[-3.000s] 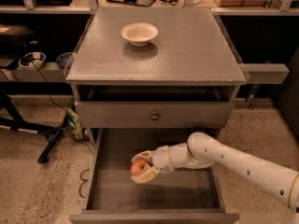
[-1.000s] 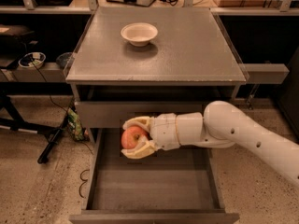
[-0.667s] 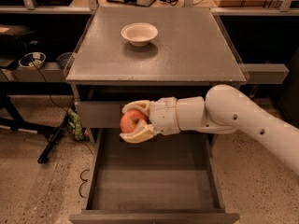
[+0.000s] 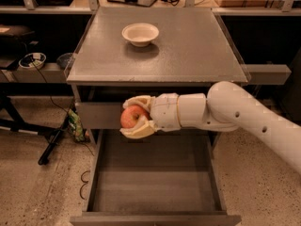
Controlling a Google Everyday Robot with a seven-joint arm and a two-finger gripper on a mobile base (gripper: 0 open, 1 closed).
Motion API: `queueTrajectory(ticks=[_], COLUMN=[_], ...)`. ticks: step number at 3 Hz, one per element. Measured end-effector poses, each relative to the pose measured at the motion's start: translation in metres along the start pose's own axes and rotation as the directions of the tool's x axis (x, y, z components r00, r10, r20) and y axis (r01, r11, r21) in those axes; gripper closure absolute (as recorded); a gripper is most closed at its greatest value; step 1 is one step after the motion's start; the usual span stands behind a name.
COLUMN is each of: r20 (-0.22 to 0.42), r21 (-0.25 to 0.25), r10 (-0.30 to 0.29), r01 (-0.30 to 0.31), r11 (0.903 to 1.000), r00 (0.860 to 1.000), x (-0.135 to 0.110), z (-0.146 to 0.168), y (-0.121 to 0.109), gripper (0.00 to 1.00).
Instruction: Pick apple from middle drawer and place on counter
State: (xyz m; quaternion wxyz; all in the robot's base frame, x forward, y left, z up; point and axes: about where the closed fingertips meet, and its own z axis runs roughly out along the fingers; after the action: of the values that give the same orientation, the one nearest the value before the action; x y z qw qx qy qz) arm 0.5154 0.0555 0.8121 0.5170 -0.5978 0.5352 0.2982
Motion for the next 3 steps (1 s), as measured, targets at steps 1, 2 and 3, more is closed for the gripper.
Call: queueTrajectory(ticks=[1,2,3], r20=[0.000,-0.016,-0.034], r21=[0.015,0.043,0.054], r10=[-0.051,-0.097,-0.119], r01=[0.051,0.097,0.121], r11=[0.9986,0.9943,0.9912], r00=[0.999,0.995,0.992], x=[-0.015,-0.028,-0.034], z=[0.002,0.002,0.001], y=[-0.023,-0.060,-0.080], gripper=[1.00,1.00,1.00])
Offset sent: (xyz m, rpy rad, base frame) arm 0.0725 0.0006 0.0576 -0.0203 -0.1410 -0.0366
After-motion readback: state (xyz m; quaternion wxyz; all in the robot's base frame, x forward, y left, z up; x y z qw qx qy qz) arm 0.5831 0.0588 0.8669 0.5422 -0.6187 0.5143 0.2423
